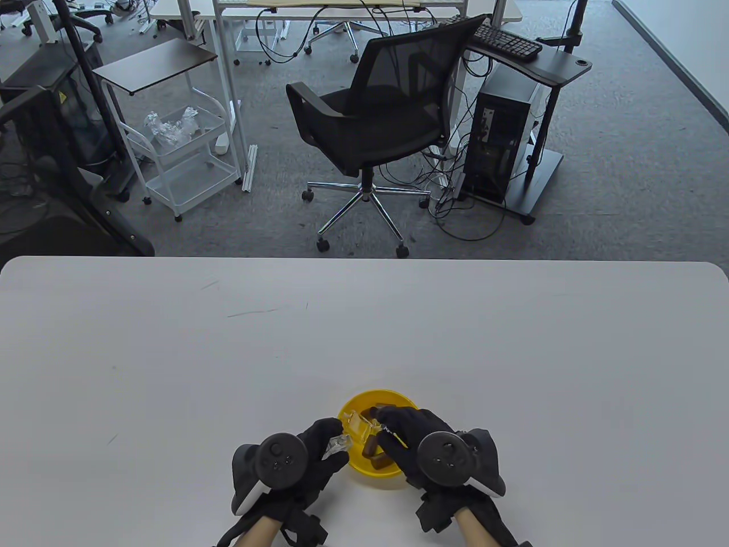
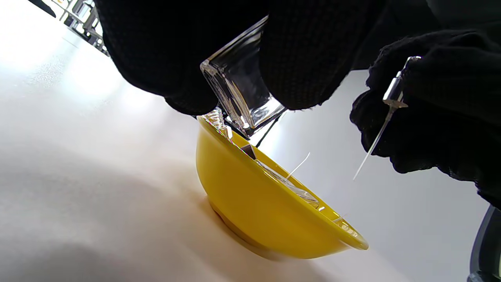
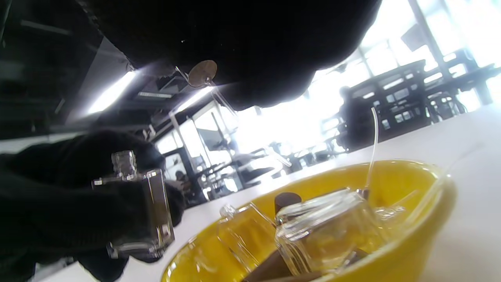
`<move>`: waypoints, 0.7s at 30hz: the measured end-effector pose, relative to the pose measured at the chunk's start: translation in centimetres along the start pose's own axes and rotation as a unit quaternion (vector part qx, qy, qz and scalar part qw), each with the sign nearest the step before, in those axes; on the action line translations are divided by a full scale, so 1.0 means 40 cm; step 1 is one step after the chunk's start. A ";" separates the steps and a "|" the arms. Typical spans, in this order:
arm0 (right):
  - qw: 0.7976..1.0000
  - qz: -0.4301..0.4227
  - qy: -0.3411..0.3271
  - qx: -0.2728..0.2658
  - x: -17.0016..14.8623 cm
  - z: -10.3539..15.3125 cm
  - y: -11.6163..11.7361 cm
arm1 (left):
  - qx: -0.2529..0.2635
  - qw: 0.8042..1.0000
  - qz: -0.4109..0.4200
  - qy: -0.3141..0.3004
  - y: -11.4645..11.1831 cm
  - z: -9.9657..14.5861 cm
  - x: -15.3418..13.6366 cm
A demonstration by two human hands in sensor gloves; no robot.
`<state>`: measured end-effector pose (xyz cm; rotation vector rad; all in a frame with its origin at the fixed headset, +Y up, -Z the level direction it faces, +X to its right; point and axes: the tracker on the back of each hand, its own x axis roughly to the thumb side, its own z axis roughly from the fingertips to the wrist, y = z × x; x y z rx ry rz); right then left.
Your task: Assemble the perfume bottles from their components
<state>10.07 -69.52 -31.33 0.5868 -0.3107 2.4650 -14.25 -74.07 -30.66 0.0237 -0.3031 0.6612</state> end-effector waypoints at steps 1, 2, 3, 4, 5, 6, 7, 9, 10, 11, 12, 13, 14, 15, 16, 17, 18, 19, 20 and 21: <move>1.000 -0.025 0.010 -0.012 -0.007 0.002 -0.002 | -0.001 1.000 0.001 0.000 -0.001 0.000 0.001; 0.997 -0.069 0.023 -0.030 -0.016 0.005 -0.002 | -0.002 1.000 0.001 -0.001 -0.001 0.000 0.002; 0.994 -0.098 0.031 -0.040 -0.021 0.008 -0.001 | -0.002 1.000 0.001 -0.002 -0.001 0.001 0.004; 0.988 -0.138 0.041 -0.057 -0.029 0.014 0.001 | -0.002 1.000 0.002 -0.004 -0.002 0.001 0.005; 0.984 -0.160 0.047 -0.071 -0.033 0.018 0.002 | -0.002 1.000 0.003 -0.006 -0.001 0.001 0.006; 0.979 -0.181 0.052 -0.081 -0.038 0.022 0.000 | -0.002 1.000 0.005 -0.007 -0.002 0.001 0.007; 0.977 -0.191 0.053 -0.080 -0.040 0.025 -0.001 | -0.002 1.000 0.006 -0.007 -0.001 0.001 0.007; 0.969 -0.225 0.055 -0.083 -0.044 0.040 -0.003 | -0.002 1.000 0.008 -0.009 -0.001 0.002 0.007; 0.966 -0.237 0.054 -0.084 -0.045 0.044 -0.002 | -0.001 1.000 0.009 -0.010 -0.002 0.002 0.006; 0.963 -0.249 0.055 -0.082 -0.046 0.049 -0.001 | -0.001 1.000 0.009 -0.011 -0.001 0.002 0.007; 0.959 -0.266 0.058 -0.076 -0.047 0.053 0.001 | -0.002 1.000 0.010 -0.012 -0.002 0.001 0.006; 0.956 -0.277 0.058 -0.074 -0.047 0.056 0.002 | -0.003 1.000 0.011 -0.012 -0.003 0.001 0.006; 0.954 -0.284 0.059 -0.075 -0.047 0.057 0.003 | -0.004 1.000 0.013 -0.013 -0.003 0.001 0.006; 0.953 -0.289 0.058 -0.074 -0.047 0.057 0.004 | -0.005 1.000 0.015 -0.013 -0.004 0.001 0.006; 0.953 -0.290 0.056 -0.072 -0.045 0.057 0.004 | -0.006 1.000 0.016 -0.012 -0.005 0.002 0.007; 0.952 -0.294 0.052 -0.070 -0.043 0.057 0.006 | -0.008 1.000 0.017 -0.012 -0.007 0.003 0.007; 0.951 -0.298 0.050 -0.069 -0.042 0.057 0.007 | -0.010 1.000 0.016 -0.012 -0.009 0.003 0.007; 0.949 -0.306 0.047 -0.067 -0.040 0.058 0.010 | -0.012 1.000 0.014 -0.014 -0.011 0.002 0.009; 0.947 -0.313 0.045 -0.063 -0.037 0.058 0.012 | -0.013 1.000 0.013 -0.015 -0.012 0.002 0.010; 0.945 -0.317 0.043 -0.060 -0.035 0.058 0.014 | -0.013 1.000 0.012 -0.016 -0.012 0.003 0.011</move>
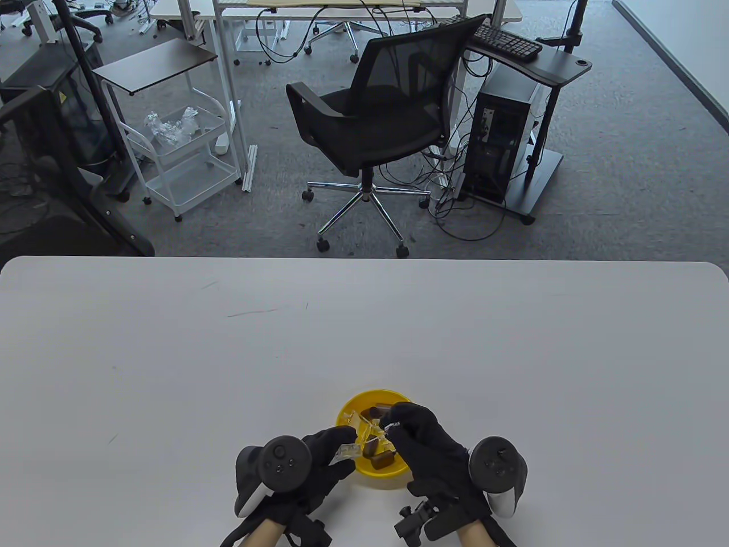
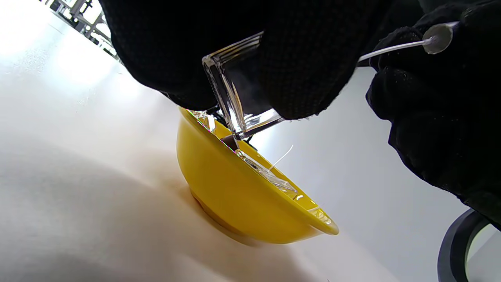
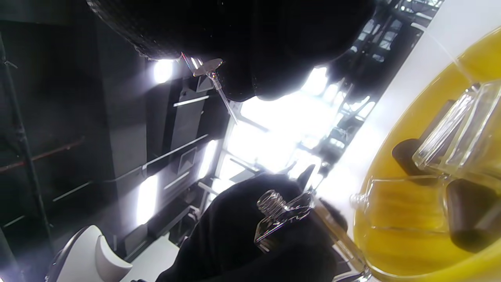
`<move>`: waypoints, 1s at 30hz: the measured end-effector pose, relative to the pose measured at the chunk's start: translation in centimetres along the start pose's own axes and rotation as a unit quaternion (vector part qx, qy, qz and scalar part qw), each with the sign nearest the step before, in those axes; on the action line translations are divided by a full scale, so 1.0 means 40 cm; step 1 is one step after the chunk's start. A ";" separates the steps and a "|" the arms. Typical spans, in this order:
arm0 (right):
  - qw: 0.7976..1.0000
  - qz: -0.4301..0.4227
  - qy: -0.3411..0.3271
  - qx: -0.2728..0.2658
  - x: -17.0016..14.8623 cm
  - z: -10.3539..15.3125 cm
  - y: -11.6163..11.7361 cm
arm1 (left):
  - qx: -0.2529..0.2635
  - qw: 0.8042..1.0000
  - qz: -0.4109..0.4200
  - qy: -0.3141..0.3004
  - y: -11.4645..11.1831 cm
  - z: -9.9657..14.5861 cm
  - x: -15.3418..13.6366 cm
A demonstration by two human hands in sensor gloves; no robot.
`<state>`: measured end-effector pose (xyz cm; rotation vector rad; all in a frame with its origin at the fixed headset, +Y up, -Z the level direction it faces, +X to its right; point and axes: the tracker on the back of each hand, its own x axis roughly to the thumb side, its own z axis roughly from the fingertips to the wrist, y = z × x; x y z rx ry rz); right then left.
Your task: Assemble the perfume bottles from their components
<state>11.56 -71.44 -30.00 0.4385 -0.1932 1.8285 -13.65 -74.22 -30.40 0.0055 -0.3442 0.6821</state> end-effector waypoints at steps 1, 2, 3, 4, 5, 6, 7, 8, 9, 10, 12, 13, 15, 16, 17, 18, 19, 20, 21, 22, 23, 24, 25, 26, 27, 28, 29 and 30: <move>1.000 -0.002 -0.002 0.005 0.001 0.000 0.004 | 0.000 1.000 0.000 -0.002 0.000 0.000 0.001; 1.000 0.001 -0.004 0.010 0.002 0.000 0.008 | 0.000 1.000 0.000 -0.003 0.000 0.001 0.003; 1.000 0.005 -0.006 0.014 0.003 0.000 0.011 | 0.001 1.000 0.001 -0.004 0.000 0.001 0.004; 1.000 0.011 -0.008 0.017 0.004 -0.001 0.015 | 0.001 1.000 0.004 -0.006 0.000 0.002 0.005; 1.000 0.015 -0.009 0.018 0.005 -0.001 0.017 | 0.001 1.000 0.005 -0.007 -0.001 0.002 0.005; 1.000 0.021 -0.010 0.020 0.005 -0.001 0.019 | 0.001 1.000 0.007 -0.008 -0.002 0.002 0.006; 0.999 0.025 -0.012 0.019 0.005 0.000 0.020 | 0.001 1.000 0.007 -0.008 -0.002 0.002 0.006; 0.999 0.026 -0.012 0.020 0.005 0.000 0.021 | 0.000 1.000 0.007 -0.009 -0.003 0.001 0.006; 0.999 0.025 -0.012 0.021 0.005 0.000 0.022 | 0.001 1.000 0.007 -0.009 -0.003 0.002 0.006; 0.999 0.025 -0.012 0.021 0.005 0.000 0.022 | 0.001 1.000 0.007 -0.010 -0.003 0.002 0.006; 0.999 0.028 -0.012 0.023 0.005 0.001 0.024 | 0.002 1.000 0.011 -0.011 -0.003 0.002 0.007; 0.999 0.032 -0.012 0.024 0.005 0.001 0.026 | 0.003 1.000 0.014 -0.012 -0.003 0.002 0.007; 0.999 0.041 -0.013 0.029 0.004 0.001 0.030 | 0.006 1.000 0.018 -0.011 -0.003 0.002 0.007; 0.998 0.046 -0.014 0.034 0.005 0.002 0.033 | 0.010 1.000 0.019 -0.009 -0.003 0.003 0.008; 0.998 0.051 -0.016 0.037 0.005 0.002 0.035 | 0.011 1.000 0.019 -0.009 -0.003 0.003 0.008; 0.997 0.058 -0.019 0.041 0.006 0.002 0.039 | 0.011 1.000 0.021 -0.010 -0.003 0.003 0.009; 0.997 0.062 -0.021 0.044 0.007 0.002 0.042 | 0.011 1.000 0.023 -0.010 -0.004 0.003 0.008; 0.996 0.071 -0.025 0.048 0.009 0.003 0.046 | 0.012 1.000 0.026 -0.010 -0.005 0.003 0.009; 0.995 0.078 -0.028 0.051 0.011 0.004 0.049 | 0.014 0.999 0.029 -0.010 -0.005 0.003 0.009; 0.994 0.090 -0.034 0.055 0.013 0.004 0.054 | 0.015 0.999 0.035 -0.013 -0.005 0.004 0.008; 0.992 0.106 -0.040 0.059 0.016 0.005 0.057 | 0.016 0.999 0.042 -0.014 -0.005 0.004 0.008; 0.990 0.117 -0.045 0.059 0.018 0.005 0.059 | 0.017 0.999 0.045 -0.012 -0.004 0.004 0.006; 0.988 0.132 -0.050 0.060 0.020 0.005 0.060 | 0.018 0.998 0.052 -0.011 -0.003 0.004 0.002; 0.987 0.138 -0.053 0.063 0.021 0.006 0.060 | 0.018 0.998 0.056 -0.011 -0.003 0.004 0.000; 0.986 0.143 -0.054 0.061 0.022 0.006 0.061 | 0.014 0.998 0.059 -0.012 -0.004 0.003 -0.004; 0.986 0.149 -0.055 0.057 0.022 0.007 0.062 | 0.009 0.998 0.065 -0.015 -0.005 0.003 -0.007; 0.984 0.155 -0.057 0.059 0.021 0.007 0.063 | 0.002 0.997 0.072 -0.020 -0.007 0.002 -0.009; 0.984 0.160 -0.058 0.059 0.021 0.008 0.064 | -0.003 0.997 0.074 -0.022 -0.009 0.001 -0.009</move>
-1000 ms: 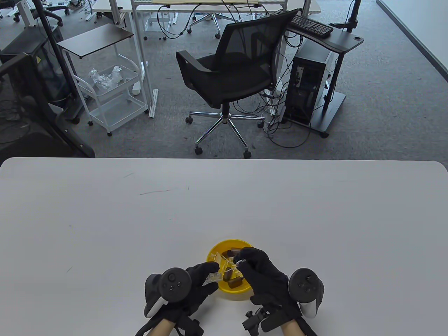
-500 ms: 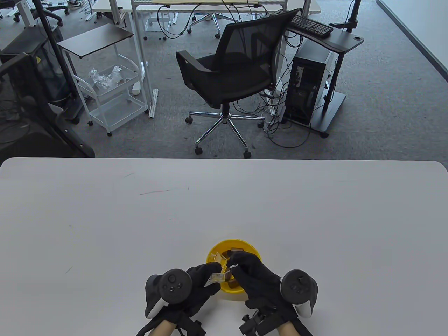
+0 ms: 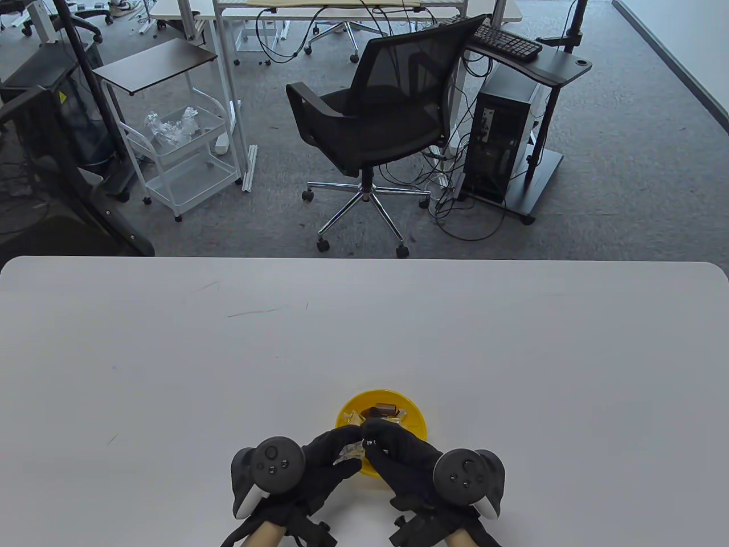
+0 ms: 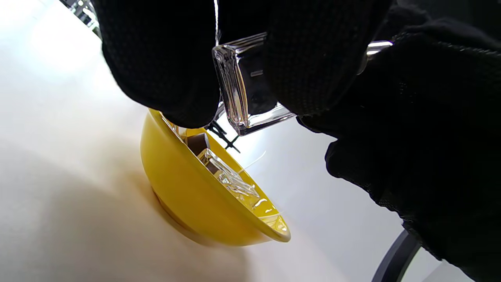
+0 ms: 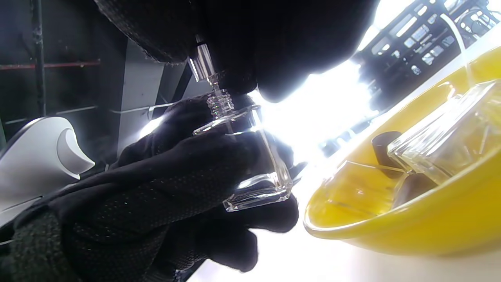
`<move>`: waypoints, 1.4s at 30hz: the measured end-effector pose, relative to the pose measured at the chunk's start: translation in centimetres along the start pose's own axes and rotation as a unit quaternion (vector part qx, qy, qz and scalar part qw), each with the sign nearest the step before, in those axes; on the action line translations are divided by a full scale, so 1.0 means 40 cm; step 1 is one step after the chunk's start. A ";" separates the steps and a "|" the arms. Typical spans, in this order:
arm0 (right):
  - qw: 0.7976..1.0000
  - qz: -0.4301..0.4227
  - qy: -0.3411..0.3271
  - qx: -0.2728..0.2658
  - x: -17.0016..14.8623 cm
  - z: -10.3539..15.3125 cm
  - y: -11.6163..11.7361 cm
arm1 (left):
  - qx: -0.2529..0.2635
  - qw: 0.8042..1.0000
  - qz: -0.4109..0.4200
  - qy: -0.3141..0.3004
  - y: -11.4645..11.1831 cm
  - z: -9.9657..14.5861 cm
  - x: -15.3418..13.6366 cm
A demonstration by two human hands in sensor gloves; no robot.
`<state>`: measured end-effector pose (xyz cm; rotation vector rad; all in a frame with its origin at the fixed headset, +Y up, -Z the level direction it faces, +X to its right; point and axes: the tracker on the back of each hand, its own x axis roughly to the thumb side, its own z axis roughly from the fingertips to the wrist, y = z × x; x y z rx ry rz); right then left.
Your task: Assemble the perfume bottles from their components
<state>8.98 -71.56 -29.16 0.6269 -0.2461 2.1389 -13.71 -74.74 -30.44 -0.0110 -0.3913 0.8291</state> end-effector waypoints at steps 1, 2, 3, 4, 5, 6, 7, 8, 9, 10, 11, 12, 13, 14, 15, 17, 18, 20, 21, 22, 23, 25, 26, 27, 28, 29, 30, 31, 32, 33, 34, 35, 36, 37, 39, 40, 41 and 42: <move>1.000 0.006 -0.001 0.002 0.000 0.000 0.001 | -0.003 1.000 0.000 0.000 -0.002 0.000 0.000; 1.000 0.011 -0.001 0.003 0.000 0.000 0.002 | -0.001 1.000 -0.004 -0.001 -0.004 0.000 0.002; 1.000 0.017 -0.002 0.006 0.001 0.000 0.003 | 0.002 1.000 -0.012 -0.001 -0.005 0.001 0.004; 1.000 0.023 -0.004 0.005 0.003 0.000 0.004 | 0.004 1.000 -0.017 -0.001 -0.007 0.001 0.007; 1.000 0.030 -0.005 0.008 0.004 0.000 0.005 | 0.004 1.000 -0.017 -0.005 -0.007 0.001 0.009; 0.999 0.036 -0.008 0.007 0.006 0.000 0.004 | 0.005 1.000 -0.021 -0.005 -0.008 0.001 0.011; 0.999 0.039 -0.007 0.008 0.007 -0.001 0.004 | 0.005 1.000 -0.023 -0.005 -0.008 0.002 0.012; 0.999 0.045 -0.010 0.014 0.009 -0.002 0.004 | 0.006 1.000 -0.024 -0.005 -0.009 0.002 0.012; 0.998 0.050 -0.013 0.019 0.011 -0.002 0.004 | 0.008 1.000 -0.025 -0.005 -0.008 0.002 0.013; 0.998 0.054 -0.016 0.024 0.013 -0.002 0.004 | 0.012 1.000 -0.027 -0.004 -0.009 0.003 0.013; 0.998 0.060 -0.020 0.029 0.016 -0.003 0.005 | 0.012 0.999 -0.029 -0.004 -0.009 0.003 0.013; 0.997 0.068 -0.022 0.034 0.018 -0.003 0.006 | 0.013 1.000 -0.028 -0.006 -0.009 0.004 0.014; 0.996 0.078 -0.024 0.037 0.020 -0.003 0.007 | 0.014 0.999 -0.028 -0.006 -0.009 0.004 0.015; 0.995 0.090 -0.028 0.037 0.021 -0.003 0.008 | 0.016 0.999 -0.027 -0.008 -0.008 0.004 0.015; 0.994 0.098 -0.031 0.041 0.023 -0.004 0.009 | 0.017 0.999 -0.027 -0.006 -0.008 0.004 0.015; 0.991 0.121 -0.037 0.045 0.028 -0.003 0.009 | 0.017 0.999 -0.029 -0.007 -0.007 0.005 0.016; 0.990 0.128 -0.040 0.046 0.030 -0.003 0.009 | 0.017 0.999 -0.030 -0.008 -0.008 0.005 0.016; 0.983 0.169 -0.049 0.045 0.039 -0.003 0.009 | 0.019 0.999 -0.039 -0.013 -0.009 0.006 0.020; 0.981 0.183 -0.050 0.043 0.042 -0.003 0.009 | 0.020 0.999 -0.044 -0.015 -0.010 0.006 0.023; 0.977 0.202 -0.052 0.040 0.044 -0.002 0.008 | 0.019 0.999 -0.047 -0.018 -0.011 0.006 0.025; 0.976 0.209 -0.052 0.038 0.046 -0.002 0.008 | 0.019 0.998 -0.048 -0.019 -0.012 0.006 0.028; 0.974 0.221 -0.048 0.036 0.044 0.000 0.007 | 0.022 0.998 -0.056 -0.020 -0.013 0.008 0.032; 0.973 0.225 -0.044 0.036 0.040 0.000 0.006 | 0.023 0.998 -0.058 -0.023 -0.013 0.009 0.034; 0.974 0.222 -0.039 0.037 0.036 0.001 0.007 | 0.023 0.998 -0.060 -0.024 -0.013 0.009 0.037; 0.975 0.215 -0.033 0.038 0.031 0.001 0.008 | 0.025 0.997 -0.065 -0.024 -0.014 0.010 0.039; 0.977 0.207 -0.024 0.036 0.025 0.002 0.009 | 0.026 0.997 -0.070 -0.026 -0.015 0.010 0.041; 0.979 0.202 -0.015 0.033 0.018 0.002 0.011 | 0.026 0.997 -0.071 -0.026 -0.016 0.011 0.042; 0.980 0.197 -0.010 0.031 0.013 0.002 0.013 | 0.025 0.997 -0.074 -0.027 -0.018 0.010 0.044; 0.981 0.194 -0.005 0.029 0.011 0.001 0.014 | 0.024 0.996 -0.079 -0.026 -0.020 0.010 0.044; 0.980 0.197 0.002 0.028 0.008 0.001 0.015 | 0.024 0.996 -0.079 -0.028 -0.021 0.010 0.045; 0.979 0.201 0.005 0.024 0.006 0.002 0.016 | 0.022 0.996 -0.081 -0.029 -0.024 0.009 0.047; 0.978 0.206 0.010 0.016 0.006 0.001 0.017 | 0.021 0.996 -0.087 -0.030 -0.025 0.010 0.049; 0.977 0.211 0.014 0.012 0.005 0.002 0.017 | 0.022 0.995 -0.087 -0.031 -0.026 0.010 0.050; 0.975 0.220 0.017 0.000 0.005 0.002 0.016 | 0.023 0.996 -0.086 -0.033 -0.026 0.010 0.052; 0.974 0.227 0.021 -0.013 0.007 0.003 0.012 | 0.025 0.996 -0.083 -0.036 -0.026 0.010 0.055; 0.974 0.227 0.022 -0.017 0.007 0.003 0.012 | 0.026 0.996 -0.083 -0.037 -0.025 0.010 0.056; 0.974 0.224 0.022 -0.022 0.006 0.005 0.013 | 0.026 0.995 -0.084 -0.038 -0.025 0.011 0.058; 0.977 0.213 0.013 -0.025 0.008 0.005 0.015 | 0.024 0.995 -0.088 -0.038 -0.027 0.011 0.059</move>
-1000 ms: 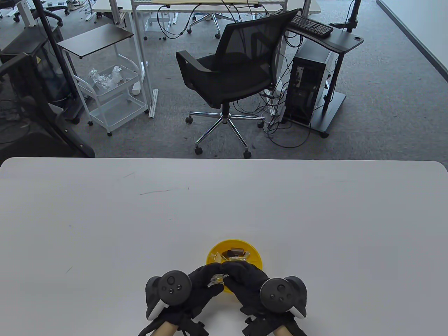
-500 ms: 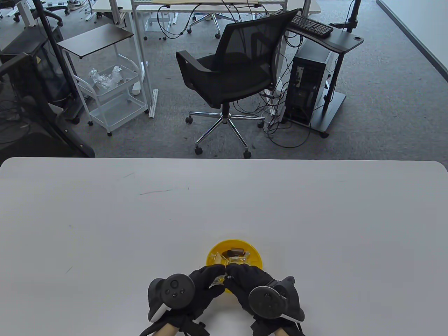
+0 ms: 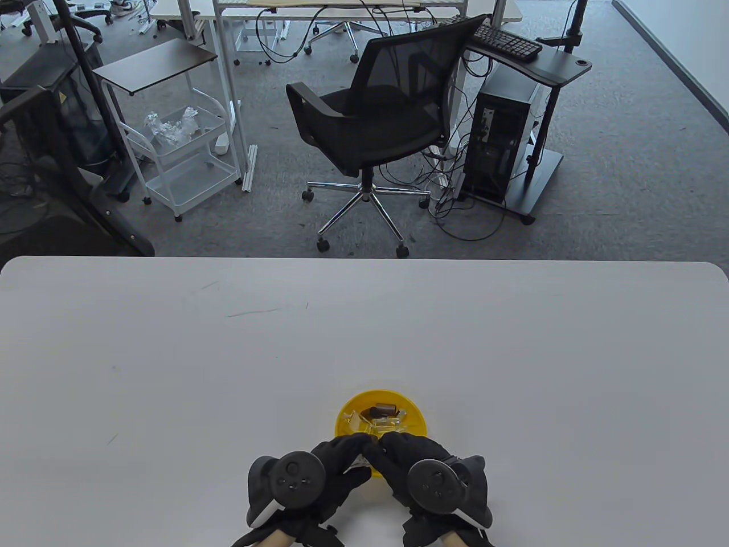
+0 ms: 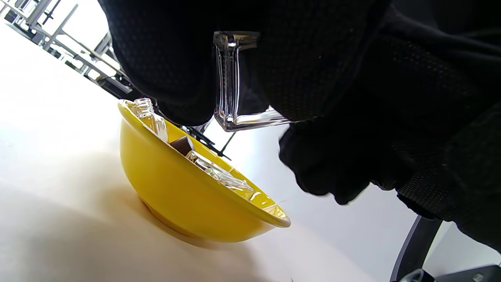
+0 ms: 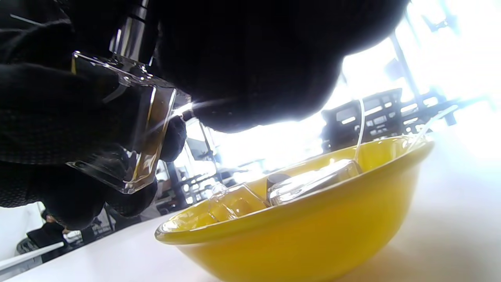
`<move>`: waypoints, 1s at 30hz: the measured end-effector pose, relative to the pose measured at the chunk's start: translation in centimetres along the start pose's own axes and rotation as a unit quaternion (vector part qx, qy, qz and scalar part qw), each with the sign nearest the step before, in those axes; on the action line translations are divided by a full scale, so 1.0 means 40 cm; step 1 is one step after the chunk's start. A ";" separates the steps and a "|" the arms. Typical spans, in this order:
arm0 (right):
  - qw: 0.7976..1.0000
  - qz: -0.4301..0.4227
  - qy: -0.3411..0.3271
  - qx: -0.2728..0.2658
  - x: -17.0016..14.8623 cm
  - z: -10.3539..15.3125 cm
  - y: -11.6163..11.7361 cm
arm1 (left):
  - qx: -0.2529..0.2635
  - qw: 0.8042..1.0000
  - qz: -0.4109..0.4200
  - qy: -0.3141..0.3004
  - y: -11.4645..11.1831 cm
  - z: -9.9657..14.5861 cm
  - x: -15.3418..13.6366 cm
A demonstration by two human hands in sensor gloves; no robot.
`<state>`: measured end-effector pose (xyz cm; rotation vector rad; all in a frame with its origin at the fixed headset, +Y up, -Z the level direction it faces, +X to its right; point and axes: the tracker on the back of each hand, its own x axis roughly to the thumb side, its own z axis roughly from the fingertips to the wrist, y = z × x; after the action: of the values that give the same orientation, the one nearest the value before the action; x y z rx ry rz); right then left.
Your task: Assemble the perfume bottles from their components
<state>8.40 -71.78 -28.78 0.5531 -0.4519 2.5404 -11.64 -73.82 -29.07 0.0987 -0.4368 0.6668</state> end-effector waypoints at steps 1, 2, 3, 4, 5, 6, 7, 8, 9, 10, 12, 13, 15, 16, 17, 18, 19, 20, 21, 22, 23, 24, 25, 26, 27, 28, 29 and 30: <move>1.000 -0.011 -0.011 0.003 0.003 -0.001 0.001 | -0.001 1.000 -0.003 0.000 -0.001 0.000 0.000; 0.999 -0.028 -0.026 0.009 0.008 -0.001 0.002 | -0.004 1.000 -0.005 0.000 -0.004 0.000 0.001; 0.999 -0.034 -0.031 0.008 0.011 -0.001 0.002 | -0.006 1.000 -0.006 0.000 -0.005 -0.001 0.001; 0.998 -0.035 -0.046 -0.001 0.016 -0.002 0.004 | -0.006 1.000 -0.004 0.002 -0.005 -0.002 0.000; 0.998 -0.029 -0.048 -0.004 0.017 -0.002 0.006 | -0.004 1.000 -0.004 0.006 -0.004 -0.003 0.000; 0.998 -0.022 -0.051 0.000 0.017 -0.002 0.007 | -0.005 1.000 -0.007 0.010 -0.004 -0.003 -0.002; 0.998 -0.024 -0.056 0.005 0.015 -0.002 0.009 | -0.005 1.000 -0.006 0.014 -0.003 -0.003 -0.005; 0.998 -0.032 -0.059 0.012 0.013 -0.001 0.012 | -0.008 1.000 -0.003 0.018 -0.003 -0.004 -0.009; 0.997 -0.035 -0.059 0.016 0.012 -0.002 0.013 | -0.009 1.000 -0.001 0.019 -0.004 -0.004 -0.011; 0.997 -0.040 -0.062 0.031 0.009 -0.004 0.014 | -0.011 1.000 0.000 0.020 -0.004 -0.005 -0.013; 0.995 -0.053 -0.061 0.052 0.005 -0.007 0.013 | -0.013 1.000 -0.002 0.023 -0.003 -0.006 -0.014; 0.995 -0.059 -0.059 0.062 0.004 -0.008 0.012 | -0.012 1.000 -0.003 0.024 -0.002 -0.006 -0.013; 0.992 -0.068 -0.058 0.091 0.002 -0.009 0.012 | -0.011 0.999 -0.001 0.030 0.000 -0.005 -0.017; 0.991 -0.065 -0.057 0.105 0.002 -0.009 0.014 | -0.009 0.999 0.004 0.034 0.002 -0.005 -0.021; 0.990 -0.061 -0.056 0.111 0.000 -0.009 0.015 | -0.010 0.999 0.006 0.038 0.003 -0.006 -0.025; 0.991 -0.062 -0.054 0.110 -0.001 -0.009 0.017 | -0.011 0.999 0.007 0.040 0.003 -0.005 -0.027; 0.991 -0.066 -0.050 0.109 -0.001 -0.010 0.020 | -0.013 0.999 0.007 0.041 0.002 -0.005 -0.029; 0.990 -0.067 -0.046 0.111 -0.001 -0.010 0.021 | -0.014 0.999 0.006 0.041 0.001 -0.005 -0.030; 0.991 -0.066 -0.041 0.112 -0.001 -0.009 0.023 | -0.016 0.999 0.004 0.041 0.000 -0.005 -0.030; 0.991 -0.062 -0.040 0.110 -0.001 -0.009 0.024 | -0.017 0.999 0.004 0.041 0.000 -0.005 -0.030; 0.992 -0.057 -0.039 0.108 -0.001 -0.009 0.024 | -0.017 0.999 0.004 0.040 0.000 -0.005 -0.029; 0.993 -0.051 -0.035 0.105 -0.001 -0.008 0.024 | -0.018 0.999 0.003 0.040 0.000 -0.005 -0.028; 0.993 -0.049 -0.032 0.104 -0.001 -0.008 0.024 | -0.018 0.999 0.002 0.039 -0.001 -0.006 -0.028; 0.993 -0.044 -0.026 0.102 -0.002 -0.007 0.024 | -0.018 0.999 0.000 0.039 -0.001 -0.005 -0.028; 0.994 -0.040 -0.024 0.099 -0.002 -0.006 0.023 | -0.017 0.999 0.000 0.038 -0.001 -0.005 -0.028; 0.994 -0.039 -0.023 0.097 -0.003 -0.006 0.023 | -0.018 0.999 0.000 0.037 -0.001 -0.005 -0.027; 0.995 -0.036 -0.018 0.096 -0.004 -0.006 0.023 | -0.019 0.999 0.000 0.036 -0.001 -0.005 -0.027; 0.995 -0.034 -0.012 0.093 -0.006 -0.005 0.022 | -0.019 0.999 -0.001 0.033 -0.002 -0.005 -0.024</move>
<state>8.07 -72.52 -29.24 0.6562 -0.2009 2.5274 -12.20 -74.39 -29.65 0.0414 -0.3857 0.6571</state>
